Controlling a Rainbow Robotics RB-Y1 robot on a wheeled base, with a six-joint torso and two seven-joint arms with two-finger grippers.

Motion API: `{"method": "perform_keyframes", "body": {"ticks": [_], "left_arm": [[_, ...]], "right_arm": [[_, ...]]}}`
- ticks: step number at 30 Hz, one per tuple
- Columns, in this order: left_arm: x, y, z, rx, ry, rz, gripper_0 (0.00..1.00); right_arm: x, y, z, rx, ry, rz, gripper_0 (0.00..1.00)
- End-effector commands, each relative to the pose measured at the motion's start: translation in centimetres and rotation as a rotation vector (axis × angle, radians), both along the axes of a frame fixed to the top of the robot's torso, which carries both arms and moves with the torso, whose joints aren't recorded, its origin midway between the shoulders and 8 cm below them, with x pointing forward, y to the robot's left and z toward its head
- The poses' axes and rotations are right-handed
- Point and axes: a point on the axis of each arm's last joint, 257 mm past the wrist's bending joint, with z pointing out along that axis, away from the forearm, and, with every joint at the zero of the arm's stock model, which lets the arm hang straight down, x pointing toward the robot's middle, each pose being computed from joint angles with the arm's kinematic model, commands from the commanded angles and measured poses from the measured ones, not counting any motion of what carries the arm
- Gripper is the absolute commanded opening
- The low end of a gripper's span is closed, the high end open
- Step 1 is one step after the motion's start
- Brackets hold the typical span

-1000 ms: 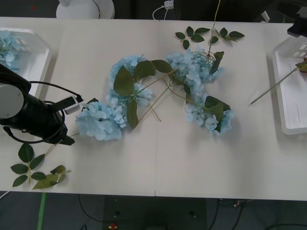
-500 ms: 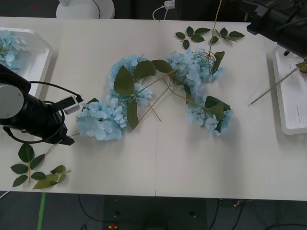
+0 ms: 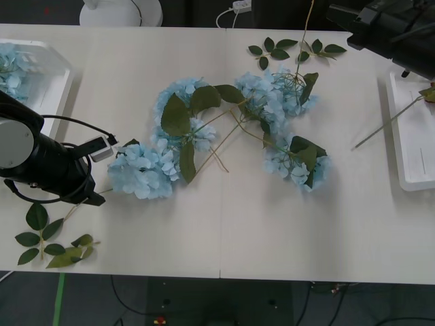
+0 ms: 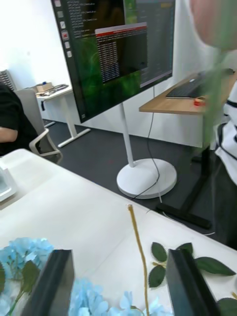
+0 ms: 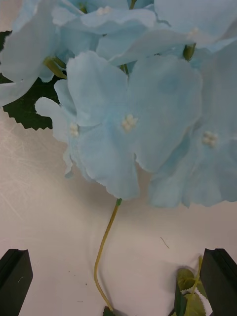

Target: Place the red flowers into the right box and the blue flowers into the left box. If a person shows an open palm, hand one flower to the person first, then continue sorting.

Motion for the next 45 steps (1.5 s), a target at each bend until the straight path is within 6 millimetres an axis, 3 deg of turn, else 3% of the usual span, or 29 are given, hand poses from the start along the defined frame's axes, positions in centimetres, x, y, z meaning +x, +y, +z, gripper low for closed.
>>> {"method": "perform_keyframes", "body": {"ticks": [1, 8, 13, 23, 33, 38, 45], "left_arm": [[0.1, 1.8, 0.3, 0.059, -0.020, -0.035, 1.00], [0.1, 1.8, 0.3, 0.059, -0.020, -0.035, 1.00], [0.1, 1.8, 0.3, 0.059, -0.020, -0.035, 1.00], [0.1, 1.8, 0.3, 0.059, -0.020, -0.035, 1.00], [0.1, 1.8, 0.3, 0.059, -0.020, -0.035, 1.00], [0.1, 1.8, 0.3, 0.059, -0.020, -0.035, 1.00], [0.1, 1.8, 0.3, 0.059, -0.020, -0.035, 1.00]], "right_arm": [[-1.9, -0.4, 4.0, -0.037, -0.051, 0.064, 0.80], [-3.0, -1.5, 5.6, -0.041, -0.054, 0.089, 0.81], [-2.8, -2.7, 5.9, 0.207, 0.235, 0.091, 0.81], [-1.0, -5.6, 4.2, 0.815, 0.898, -0.038, 0.81], [1.3, -7.4, -0.9, 1.517, 1.425, -0.283, 0.81], [1.6, -6.1, -5.1, 1.607, 1.568, -0.418, 0.82], [2.9, -4.9, -8.7, 1.709, 1.676, -0.453, 0.82]]}}
